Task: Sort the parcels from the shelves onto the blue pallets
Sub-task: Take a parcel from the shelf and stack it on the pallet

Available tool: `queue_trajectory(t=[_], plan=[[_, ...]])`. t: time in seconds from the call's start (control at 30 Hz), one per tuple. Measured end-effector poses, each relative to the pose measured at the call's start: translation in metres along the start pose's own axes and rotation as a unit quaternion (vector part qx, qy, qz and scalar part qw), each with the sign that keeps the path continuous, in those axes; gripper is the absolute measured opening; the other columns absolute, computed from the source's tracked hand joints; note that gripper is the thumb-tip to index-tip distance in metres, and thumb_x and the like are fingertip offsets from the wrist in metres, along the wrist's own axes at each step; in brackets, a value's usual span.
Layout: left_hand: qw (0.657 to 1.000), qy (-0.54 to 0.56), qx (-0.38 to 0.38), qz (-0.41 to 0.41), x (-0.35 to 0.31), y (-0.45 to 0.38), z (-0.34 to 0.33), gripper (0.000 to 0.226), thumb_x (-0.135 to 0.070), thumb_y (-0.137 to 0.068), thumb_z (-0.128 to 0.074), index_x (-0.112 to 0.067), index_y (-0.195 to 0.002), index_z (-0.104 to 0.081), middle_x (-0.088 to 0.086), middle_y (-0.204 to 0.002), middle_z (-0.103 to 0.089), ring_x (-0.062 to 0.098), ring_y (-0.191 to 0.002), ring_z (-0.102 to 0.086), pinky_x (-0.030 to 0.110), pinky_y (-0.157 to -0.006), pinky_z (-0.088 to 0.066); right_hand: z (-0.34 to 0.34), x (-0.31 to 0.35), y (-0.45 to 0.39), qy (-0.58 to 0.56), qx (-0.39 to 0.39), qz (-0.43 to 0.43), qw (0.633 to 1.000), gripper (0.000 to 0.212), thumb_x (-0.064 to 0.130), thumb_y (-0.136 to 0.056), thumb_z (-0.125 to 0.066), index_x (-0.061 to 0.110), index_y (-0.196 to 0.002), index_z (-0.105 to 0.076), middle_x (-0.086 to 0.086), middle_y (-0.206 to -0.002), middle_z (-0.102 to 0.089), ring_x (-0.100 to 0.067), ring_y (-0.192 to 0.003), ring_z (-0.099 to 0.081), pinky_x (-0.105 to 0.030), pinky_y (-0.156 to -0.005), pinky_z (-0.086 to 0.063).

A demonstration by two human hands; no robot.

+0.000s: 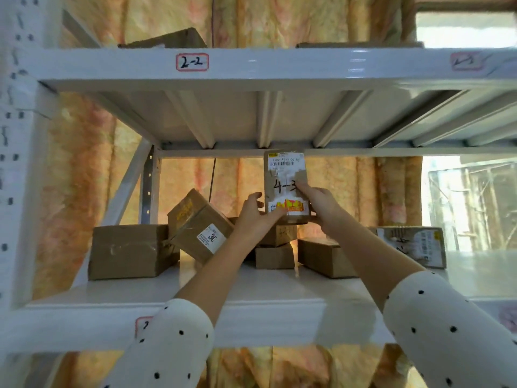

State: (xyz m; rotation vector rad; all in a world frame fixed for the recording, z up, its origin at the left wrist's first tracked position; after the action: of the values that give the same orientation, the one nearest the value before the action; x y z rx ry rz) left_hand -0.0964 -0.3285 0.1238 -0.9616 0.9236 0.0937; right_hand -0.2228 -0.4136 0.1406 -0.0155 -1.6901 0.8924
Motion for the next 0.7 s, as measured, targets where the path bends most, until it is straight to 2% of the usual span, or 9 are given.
queue_trajectory(t=[0.07, 0.17, 0.2, 0.27, 0.37, 0.43, 0.5, 0.6, 0.7], plan=[[1.0, -0.011, 0.003, -0.016, -0.01, 0.005, -0.004, 0.086, -0.038, -0.079, -0.074, -0.017, -0.147, -0.027, 0.003, -0.138, -0.046, 0.018, -0.115, -0.054, 0.029, -0.088, -0.049, 0.007, 0.004, 0.01, -0.004, 0.001, 0.004, 1.0, 0.022, 0.034, -0.093, -0.058, 0.013, -0.094, -0.056, -0.001, -0.085, -0.065, -0.012, -0.075, -0.063, -0.026, -0.067, -0.052], [0.999, -0.026, -0.023, -0.039, -0.036, 0.019, -0.009, 0.094, -0.05, -0.062, -0.081, -0.02, -0.139, -0.034, -0.001, -0.129, -0.051, 0.017, -0.112, -0.056, 0.037, -0.092, -0.05, 0.017, 0.009, 0.025, -0.016, 0.0, -0.003, 1.0, 0.046, 0.033, -0.089, -0.064, 0.006, -0.123, -0.048, -0.008, -0.105, -0.064, -0.02, -0.093, -0.064, -0.033, -0.077, -0.055], [0.997, -0.043, -0.04, -0.048, -0.045, 0.025, -0.012, 0.097, -0.055, -0.057, -0.08, -0.021, -0.135, -0.035, -0.001, -0.125, -0.053, 0.017, -0.11, -0.057, 0.04, -0.09, -0.052, 0.022, 0.01, 0.031, -0.015, -0.005, -0.009, 1.0, 0.05, 0.033, -0.088, -0.066, 0.006, -0.126, -0.046, -0.01, -0.111, -0.062, -0.023, -0.099, -0.063, -0.036, -0.08, -0.055], [0.992, -0.092, -0.066, -0.052, -0.06, 0.041, -0.021, 0.097, -0.056, -0.058, -0.08, -0.02, -0.135, -0.033, -0.001, -0.124, -0.051, 0.018, -0.111, -0.056, 0.037, -0.085, -0.052, 0.034, 0.013, 0.046, -0.013, -0.014, -0.015, 1.0, 0.05, 0.032, -0.086, -0.068, 0.009, -0.124, -0.044, -0.009, -0.111, -0.061, -0.022, -0.099, -0.063, -0.034, -0.076, -0.056], [0.986, -0.141, -0.083, -0.041, -0.075, 0.068, -0.039, 0.097, -0.052, -0.065, -0.079, -0.017, -0.138, -0.026, 0.002, -0.128, -0.045, 0.021, -0.114, -0.052, 0.034, -0.082, -0.05, 0.058, 0.02, 0.071, 0.003, -0.025, -0.012, 1.0, 0.05, 0.031, -0.085, -0.069, 0.01, -0.123, -0.045, -0.005, -0.102, -0.061, -0.017, -0.088, -0.063, -0.026, -0.062, -0.051], [0.984, -0.152, -0.082, -0.035, -0.084, 0.085, -0.053, 0.097, -0.056, -0.066, -0.078, -0.015, -0.137, -0.026, 0.004, -0.128, -0.044, 0.023, -0.114, -0.052, 0.038, -0.085, -0.051, 0.077, 0.021, 0.087, 0.018, -0.03, -0.024, 0.999, 0.047, 0.034, -0.086, -0.067, 0.011, -0.122, -0.048, -0.008, -0.106, -0.063, -0.021, -0.092, -0.064, -0.028, -0.067, -0.053], [0.983, -0.162, -0.077, -0.028, -0.093, 0.101, -0.066, 0.099, -0.06, -0.065, -0.076, -0.013, -0.137, -0.026, 0.005, -0.128, -0.044, 0.025, -0.114, -0.052, 0.04, -0.084, -0.051, 0.097, 0.024, 0.103, 0.025, -0.036, -0.037, 0.998, 0.039, 0.038, -0.091, -0.057, 0.011, -0.12, -0.054, -0.01, -0.109, -0.065, -0.025, -0.098, -0.064, -0.032, -0.075, -0.053], [0.986, -0.153, -0.059, -0.012, -0.106, 0.124, -0.084, 0.103, -0.063, -0.064, -0.075, -0.011, -0.138, -0.025, 0.006, -0.13, -0.044, 0.027, -0.115, -0.051, 0.039, -0.083, -0.048, 0.132, 0.04, 0.132, 0.045, -0.076, -0.024, 0.996, 0.032, 0.03, -0.101, -0.038, 0.006, -0.109, -0.057, -0.01, -0.093, -0.064, -0.023, -0.082, -0.062, -0.029, -0.068, -0.05], [0.984, -0.173, -0.036, -0.021, -0.123, 0.147, -0.1, 0.101, -0.063, -0.066, -0.074, -0.01, -0.138, -0.026, 0.007, -0.131, -0.044, 0.027, -0.116, -0.051, 0.037, -0.078, -0.045, 0.176, 0.06, 0.161, 0.146, -0.152, 0.018, 0.977, 0.026, 0.02, -0.1, -0.038, 0.008, -0.088, -0.057, -0.011, -0.083, -0.06, -0.027, -0.08, -0.058, -0.03, -0.064, -0.046]])
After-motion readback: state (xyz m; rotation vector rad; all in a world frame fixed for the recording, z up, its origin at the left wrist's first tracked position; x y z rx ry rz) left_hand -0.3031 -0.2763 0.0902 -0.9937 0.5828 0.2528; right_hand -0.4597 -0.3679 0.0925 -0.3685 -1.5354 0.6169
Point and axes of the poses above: each hand's wrist, its own y-axis away from the middle knuckle, its own z-axis out of the back of the hand, x = y × z, the point moved 9 cm from there along -y, towards the middle knuckle
